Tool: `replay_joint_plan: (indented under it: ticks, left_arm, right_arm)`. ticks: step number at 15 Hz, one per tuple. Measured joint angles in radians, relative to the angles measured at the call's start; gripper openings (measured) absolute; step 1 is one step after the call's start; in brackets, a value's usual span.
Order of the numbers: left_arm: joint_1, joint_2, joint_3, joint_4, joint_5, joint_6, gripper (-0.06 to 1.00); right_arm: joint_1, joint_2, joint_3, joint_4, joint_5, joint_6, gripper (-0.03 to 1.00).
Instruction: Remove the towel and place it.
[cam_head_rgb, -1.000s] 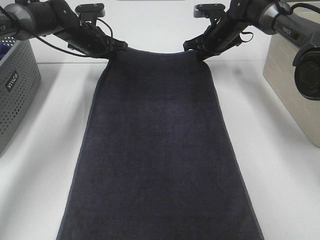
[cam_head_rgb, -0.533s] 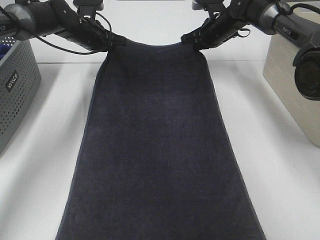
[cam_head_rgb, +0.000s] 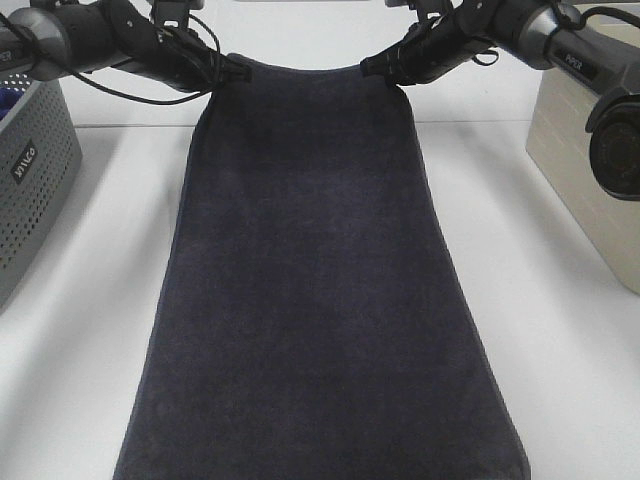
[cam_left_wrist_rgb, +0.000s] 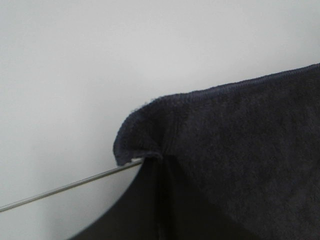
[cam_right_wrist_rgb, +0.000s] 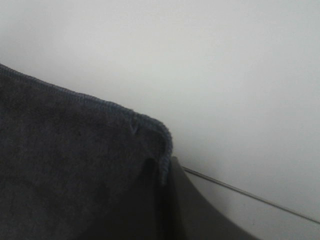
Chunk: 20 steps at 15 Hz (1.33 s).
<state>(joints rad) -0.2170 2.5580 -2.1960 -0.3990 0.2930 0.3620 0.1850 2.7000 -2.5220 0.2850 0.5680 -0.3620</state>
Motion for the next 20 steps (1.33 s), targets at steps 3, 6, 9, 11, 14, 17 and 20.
replay_joint_plan:
  ticks: [3, 6, 9, 11, 14, 17, 20]
  left_arm:
    - [0.000, 0.000, 0.000, 0.000, -0.004, 0.003, 0.01]
    - [0.000, 0.012, 0.000, 0.002, -0.006, 0.003, 0.00]
    - [0.000, 0.042, 0.000, 0.002, -0.013, 0.003, 0.00]
    - [0.000, 0.053, 0.000, 0.002, -0.030, 0.003, 0.00]
    - [0.000, 0.073, 0.000, 0.002, -0.049, 0.003, 0.00]
    - [0.000, 0.100, 0.000, 0.002, -0.075, 0.003, 0.00]
    - [0.000, 0.111, 0.000, 0.005, -0.118, 0.003, 0.00]
  right_arm:
    - [0.000, 0.000, 0.000, 0.000, -0.001, -0.001, 0.02]
    - [0.000, 0.000, 0.000, 0.004, 0.000, -0.001, 0.02]
    - [0.000, 0.001, 0.000, 0.025, 0.000, -0.001, 0.02]
    - [0.000, 0.002, 0.000, 0.025, -0.004, -0.001, 0.02]
    - [0.000, 0.041, 0.000, 0.033, -0.017, -0.001, 0.02]
    - [0.000, 0.076, 0.000, 0.033, -0.030, -0.015, 0.02]
    - [0.000, 0.098, 0.000, 0.037, -0.055, -0.019, 0.02]
